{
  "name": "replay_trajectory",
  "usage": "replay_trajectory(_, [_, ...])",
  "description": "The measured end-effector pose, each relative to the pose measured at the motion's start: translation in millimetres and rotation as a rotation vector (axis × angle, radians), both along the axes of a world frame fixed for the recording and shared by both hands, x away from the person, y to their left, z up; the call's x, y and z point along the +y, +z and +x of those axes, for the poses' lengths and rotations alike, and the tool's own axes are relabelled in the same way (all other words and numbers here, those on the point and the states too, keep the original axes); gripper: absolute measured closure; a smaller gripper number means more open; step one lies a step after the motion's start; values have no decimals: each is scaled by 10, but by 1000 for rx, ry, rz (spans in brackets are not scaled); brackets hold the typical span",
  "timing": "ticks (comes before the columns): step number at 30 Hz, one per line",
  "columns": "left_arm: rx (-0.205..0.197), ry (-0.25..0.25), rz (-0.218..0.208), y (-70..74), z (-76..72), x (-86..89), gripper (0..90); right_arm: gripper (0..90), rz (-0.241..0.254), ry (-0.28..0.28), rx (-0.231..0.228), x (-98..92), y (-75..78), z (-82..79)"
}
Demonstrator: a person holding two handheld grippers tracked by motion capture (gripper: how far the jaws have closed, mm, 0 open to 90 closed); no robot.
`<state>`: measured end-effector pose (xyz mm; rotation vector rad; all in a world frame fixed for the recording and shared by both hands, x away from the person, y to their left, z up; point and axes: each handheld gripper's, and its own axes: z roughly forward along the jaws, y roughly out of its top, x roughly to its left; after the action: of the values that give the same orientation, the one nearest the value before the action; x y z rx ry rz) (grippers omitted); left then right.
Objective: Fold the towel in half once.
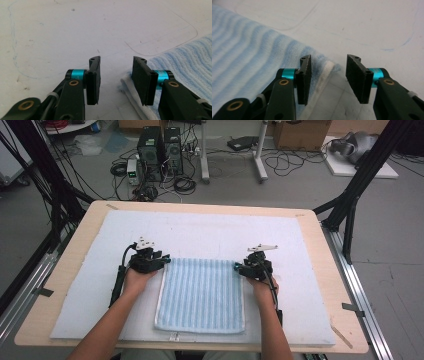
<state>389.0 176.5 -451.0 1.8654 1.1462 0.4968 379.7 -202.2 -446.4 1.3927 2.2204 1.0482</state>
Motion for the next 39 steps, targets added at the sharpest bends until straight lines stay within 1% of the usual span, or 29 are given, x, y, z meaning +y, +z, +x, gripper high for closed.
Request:
replay_trajectory(1, [-11,-16,39,-3,-11,-46,632,626,0,-8,-10,0,-6,6])
replay_trajectory(2, [-17,-44,95,-4,-20,-101,686,667,2,-12,-11,-6,-7,10])
replay_trajectory(3, [-20,-71,138,-8,-21,-157,756,729,5,-9,-11,-9,-8,11])
replay_trajectory(4, [-31,-66,161,-5,-25,-193,835,804,9,8,-13,-9,-7,12])
replay_trajectory(5, [-15,-56,154,1,-15,-204,861,840,-4,20,-19,17,-2,9])
replay_trajectory(6, [-4,-45,136,3,4,-197,870,853,-36,31,-37,51,4,4])
replay_trajectory(8, [13,-32,110,6,41,-176,876,862,-57,25,-46,78,12,13])
replay_trajectory(9, [12,-29,111,7,57,-165,877,867,-57,17,-50,78,13,27])
replay_trajectory(11, [23,-9,76,-3,82,-142,877,869,-55,7,-52,69,12,64])
replay_trajectory(14, [32,-1,62,-2,87,-118,877,869,-58,7,-58,86,14,102])
replay_trajectory(15, [31,3,47,-1,87,-109,876,868,-51,7,-62,92,17,105])
replay_trajectory(16, [27,-4,43,5,83,-89,869,861,-48,12,-66,87,19,107])
replay_trajectory(17, [22,-12,34,13,80,-72,847,826,-43,12,-67,82,25,102])
replay_trajectory(18, [17,-15,5,28,80,-42,768,781,-34,6,-68,72,40,91])
replay_trajectory(19, [11,-7,-31,53,81,-4,647,720,-27,9,-75,52,60,79])
replay_trajectory(20, [3,-7,-66,80,77,34,569,666,-21,4,-83,30,85,65])
replay_trajectory(22, [-22,-27,-115,128,60,89,481,565,7,-1,-100,-35,140,36])
replay_trajectory(23, [-20,-34,-139,152,47,115,430,469,11,2,-115,-74,162,33])
replay_trajectory(24, [-13,-31,-165,177,34,142,341,398,27,-3,-110,-111,188,25])
replay_trajectory(25, [-11,-38,-189,202,13,166,277,358,40,4,-115,-153,213,16])
replay_trajectory(26, [-23,-53,-201,224,-12,184,244,303,51,9,-127,-192,243,-5])
replay_trajectory(28, [-48,-78,-199,275,-60,217,226,255,72,37,-152,-261,303,-40])
replay_trajectory(29, [-61,-85,-206,299,-81,234,225,218,64,51,-170,-283,334,-60])
replay_trajectory(31, [-77,-90,-213,333,-115,262,224,194,59,69,-185,-316,384,-97])
replay_trajectory(32, [-77,-97,-212,339,-126,276,221,176,50,74,-193,-325,401,-110])
replay_trajectory(34, [-73,-97,-211,343,-140,280,206,158,42,83,-191,-335,417,-129])
replay_trajectory(36, [-75,-98,-210,347,-150,278,206,122,33,74,-187,-328,421,-139])
replay_trajectory(37, [-76,-97,-212,350,-153,276,206,121,33,75,-189,-325,423,-143])
replay_trajectory(39, [-72,-94,-208,359,-161,272,206,115,50,76,-184,-321,433,-156])
